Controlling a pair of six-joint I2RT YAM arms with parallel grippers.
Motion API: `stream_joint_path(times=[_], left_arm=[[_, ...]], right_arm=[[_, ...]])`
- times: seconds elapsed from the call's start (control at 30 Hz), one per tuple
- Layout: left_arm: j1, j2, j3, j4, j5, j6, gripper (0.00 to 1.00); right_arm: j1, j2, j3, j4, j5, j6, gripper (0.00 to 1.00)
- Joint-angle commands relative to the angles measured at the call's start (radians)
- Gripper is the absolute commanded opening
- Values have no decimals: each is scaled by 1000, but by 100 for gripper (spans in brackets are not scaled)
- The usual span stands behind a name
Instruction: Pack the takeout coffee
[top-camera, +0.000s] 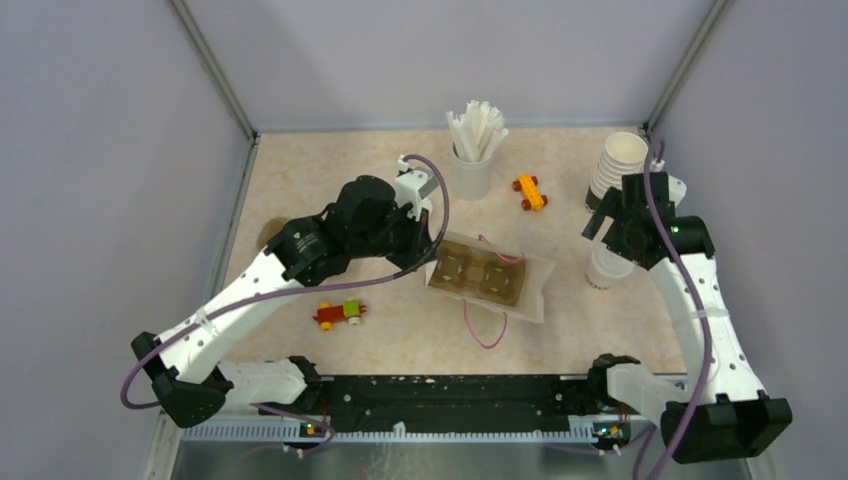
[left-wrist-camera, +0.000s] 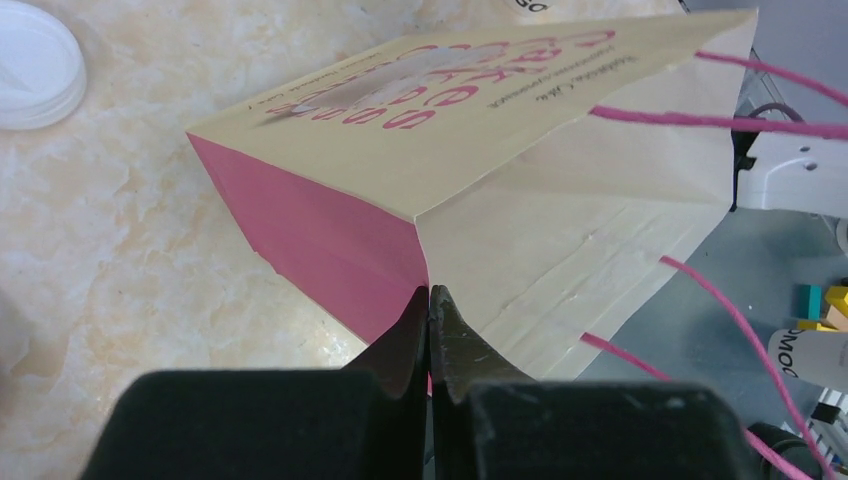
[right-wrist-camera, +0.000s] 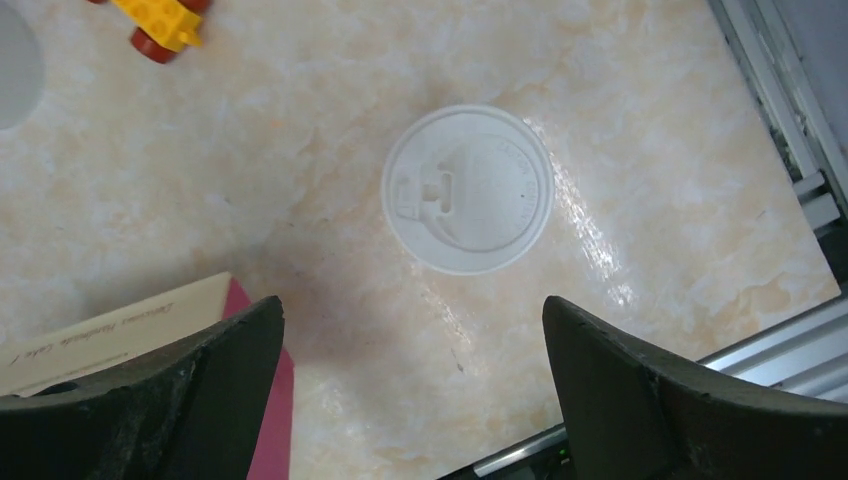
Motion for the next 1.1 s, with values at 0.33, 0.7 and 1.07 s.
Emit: stream_joint_path(times=[0.33,0.7,1.07], left_arm=[[1,-190,-202,140,89,-21,0],[1,-283,-302,234,79,13,4],[1,-284,-313,248,79,61,1]], right_arm=[[-271,177,-23,161,-206,-229,98],[-282,235,-35,179,-246,-272,94],[-315,259,-66,165,-247,-315,90]])
